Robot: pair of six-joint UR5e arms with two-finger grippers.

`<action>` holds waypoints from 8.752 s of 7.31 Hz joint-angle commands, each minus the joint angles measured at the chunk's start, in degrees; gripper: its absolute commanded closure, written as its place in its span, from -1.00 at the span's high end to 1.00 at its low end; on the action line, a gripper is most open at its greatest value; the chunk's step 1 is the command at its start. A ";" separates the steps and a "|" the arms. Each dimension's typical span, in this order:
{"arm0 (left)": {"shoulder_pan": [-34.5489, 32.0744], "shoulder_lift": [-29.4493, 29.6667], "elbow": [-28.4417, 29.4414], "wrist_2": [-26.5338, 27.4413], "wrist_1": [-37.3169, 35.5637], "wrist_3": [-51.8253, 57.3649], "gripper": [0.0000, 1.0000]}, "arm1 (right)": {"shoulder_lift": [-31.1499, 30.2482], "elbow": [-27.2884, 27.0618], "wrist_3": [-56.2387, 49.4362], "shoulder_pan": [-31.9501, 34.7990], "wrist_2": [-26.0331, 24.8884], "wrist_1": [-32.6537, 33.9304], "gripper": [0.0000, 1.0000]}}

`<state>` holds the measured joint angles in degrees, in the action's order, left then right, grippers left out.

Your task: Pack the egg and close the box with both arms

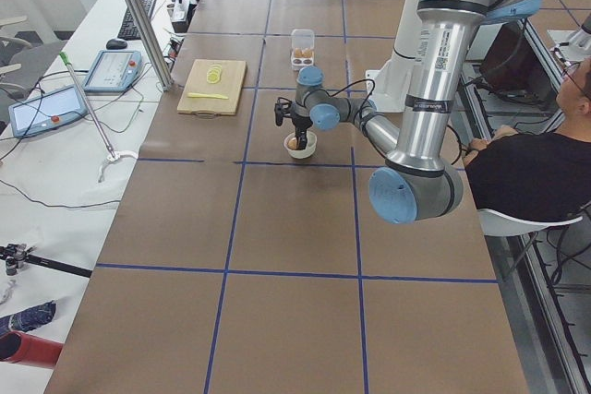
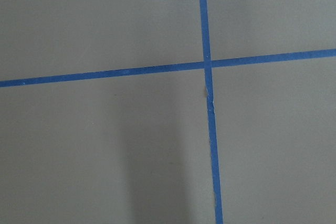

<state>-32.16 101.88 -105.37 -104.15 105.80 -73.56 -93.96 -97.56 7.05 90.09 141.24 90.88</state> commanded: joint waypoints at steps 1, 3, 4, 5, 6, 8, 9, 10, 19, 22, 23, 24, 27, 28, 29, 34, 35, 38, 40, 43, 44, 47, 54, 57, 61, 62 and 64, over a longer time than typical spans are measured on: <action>-0.27 -0.01 0.17 0.09 0.02 0.52 0.43 | 0.00 -0.09 0.07 0.00 0.00 0.00 1.00; -0.62 -0.10 0.17 0.61 0.02 1.49 0.43 | 0.09 -0.26 0.07 0.00 0.00 0.00 1.00; -0.97 -0.10 0.17 0.62 0.02 1.49 0.43 | 0.09 -0.53 0.07 0.00 0.00 0.00 1.00; -0.97 -0.10 0.34 0.88 0.02 1.49 0.42 | 0.00 -0.88 0.85 0.00 0.00 0.00 1.00; -0.89 -0.19 0.61 0.88 0.02 1.49 0.41 | 0.00 -0.88 1.03 0.00 0.00 0.00 1.00; -0.80 -0.19 1.14 0.88 0.02 1.49 0.37 | -0.09 -0.97 1.03 0.00 0.00 0.00 1.00; -0.80 -0.19 1.14 0.97 0.02 1.49 0.34 | -0.09 -0.97 1.03 0.00 0.00 0.00 1.00; -0.88 -0.19 1.05 0.88 0.02 1.49 0.24 | -0.09 -0.97 1.03 0.00 0.00 0.00 1.00; -3.00 -2.96 -13.11 0.35 -0.51 1.58 -1.00 | -0.61 -3.33 1.03 0.00 0.26 0.09 1.00; -1.77 20.20 0.54 -3.85 0.54 -7.32 -1.00 | -0.79 -3.43 1.03 0.09 0.44 0.09 1.00; 0.32 24.55 4.87 -3.87 4.29 -13.13 -1.00 | -0.79 -3.43 0.95 0.09 0.35 0.00 1.00; 1.65 26.68 8.39 -3.87 11.46 -17.10 -1.00 | -0.79 -3.34 0.95 0.09 0.26 0.09 1.00; 7.45 36.68 25.61 -1.51 25.93 -22.85 -1.00 | -0.79 -3.34 0.95 0.09 0.35 0.00 1.00; 9.03 39.42 28.70 3.03 26.55 -22.85 -1.00 | -0.79 -3.34 0.95 0.09 0.35 0.09 1.00; 9.92 40.49 31.43 3.86 29.61 -22.85 -1.00 | -0.79 -3.34 1.03 0.09 0.26 0.09 1.00; 10.19 41.21 32.26 3.61 29.99 -21.98 1.00 | -0.62 -3.16 0.95 0.09 0.26 0.00 1.00; 9.41 41.03 31.20 3.08 29.64 -21.80 1.00 | -0.61 -3.34 0.95 0.09 0.26 0.00 1.00; 2.56 37.62 20.96 -7.72 16.00 -15.51 1.00 | 0.18 -5.96 5.92 -2.00 0.26 -0.17 1.00; -1.57 36.12 13.84 -10.80 2.20 -9.26 1.00 | 0.44 -9.57 18.54 -10.24 -0.26 -6.28 0.99; -14.18 27.24 -0.61 -10.90 -14.97 8.29 1.00 | -2.00 -9.49 40.02 -23.07 -0.44 -27.80 -0.90; -18.16 27.23 -0.71 -10.99 -17.71 13.83 1.00 | -3.24 -9.49 41.28 -25.99 -0.35 -31.86 -1.00; -23.82 21.20 -2.45 -10.90 -20.37 29.39 1.00 | -0.11 -9.93 52.07 -37.13 -3.84 -39.79 -1.00; -27.95 16.25 -1.50 -10.55 -20.11 42.88 1.00 | 27.05 -8.00 66.78 -53.96 -20.21 -23.84 -1.00; -29.18 13.01 -1.41 -11.24 -19.49 47.25 1.00 | 31.28 -9.57 70.81 -53.01 -20.30 -19.35 0.99; -39.00 5.64 -0.36 -19.85 -19.84 69.00 1.00 | 29.02 -12.57 50.45 -37.14 -16.02 2.49 1.00; -41.55 2.74 -0.27 -19.95 -20.02 72.91 1.00 | 25.44 -12.57 37.55 -33.00 -14.69 6.55 1.00; -47.52 -2.27 1.03 -20.73 -20.29 78.44 1.00 | 16.04 -12.48 18.45 -23.87 -12.85 7.12 1.00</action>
<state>-75.76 102.82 -105.34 -124.14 85.60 0.46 -72.32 -110.17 38.16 60.06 126.75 96.91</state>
